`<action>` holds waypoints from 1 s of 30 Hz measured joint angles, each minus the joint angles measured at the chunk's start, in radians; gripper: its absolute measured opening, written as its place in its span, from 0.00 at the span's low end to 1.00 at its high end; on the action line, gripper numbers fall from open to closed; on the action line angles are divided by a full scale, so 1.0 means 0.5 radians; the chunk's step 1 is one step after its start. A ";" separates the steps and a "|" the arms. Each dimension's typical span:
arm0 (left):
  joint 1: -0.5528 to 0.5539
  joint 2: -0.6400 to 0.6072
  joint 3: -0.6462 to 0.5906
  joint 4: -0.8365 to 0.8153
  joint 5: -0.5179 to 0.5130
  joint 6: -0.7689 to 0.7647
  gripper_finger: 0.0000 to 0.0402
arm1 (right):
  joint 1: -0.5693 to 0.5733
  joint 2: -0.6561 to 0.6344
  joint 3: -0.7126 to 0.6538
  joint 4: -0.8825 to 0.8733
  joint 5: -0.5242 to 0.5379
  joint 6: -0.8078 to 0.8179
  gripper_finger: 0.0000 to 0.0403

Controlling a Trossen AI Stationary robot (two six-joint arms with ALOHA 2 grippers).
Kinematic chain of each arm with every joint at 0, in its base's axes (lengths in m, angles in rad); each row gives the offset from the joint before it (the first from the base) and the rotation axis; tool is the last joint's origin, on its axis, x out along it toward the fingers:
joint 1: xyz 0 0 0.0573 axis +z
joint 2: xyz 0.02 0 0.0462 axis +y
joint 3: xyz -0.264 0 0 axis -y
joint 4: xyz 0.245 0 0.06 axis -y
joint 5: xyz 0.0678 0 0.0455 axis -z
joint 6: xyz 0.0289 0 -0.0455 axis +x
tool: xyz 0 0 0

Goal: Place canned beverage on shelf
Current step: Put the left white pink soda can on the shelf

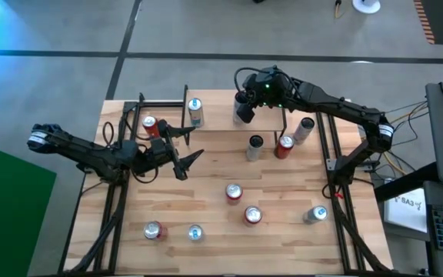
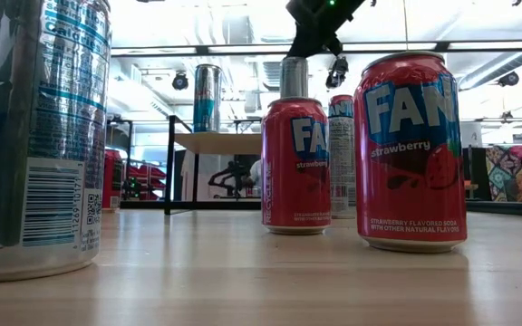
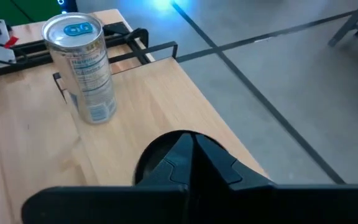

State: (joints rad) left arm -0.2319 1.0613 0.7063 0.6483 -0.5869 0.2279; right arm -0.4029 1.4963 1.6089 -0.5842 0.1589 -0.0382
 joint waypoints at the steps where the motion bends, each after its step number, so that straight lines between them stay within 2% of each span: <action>1: 0.000 0.000 0.000 0.000 0.000 0.000 0.84 | 0.000 0.000 0.000 0.007 0.000 -0.001 0.02; 13: 0.000 0.000 0.000 -0.012 -0.001 -0.001 0.84 | 0.002 -0.011 -0.002 0.146 -0.009 -0.058 0.02; 23: 0.000 0.000 0.000 -0.042 -0.002 -0.001 0.84 | 0.020 -0.188 -0.016 0.132 -0.765 -0.064 0.02; 25: 0.000 0.000 0.000 -0.042 -0.002 -0.002 0.84 | 0.039 -0.221 -0.022 0.038 -0.844 -0.051 0.02; 30: 0.000 0.000 0.000 -0.039 -0.002 -0.007 0.84 | 0.099 -0.277 -0.129 -0.073 -0.850 -0.024 0.02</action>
State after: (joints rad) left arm -0.2317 1.0615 0.7063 0.6286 -0.5880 0.2245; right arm -0.3536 1.3578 1.5446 -0.6207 -0.2660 -0.0504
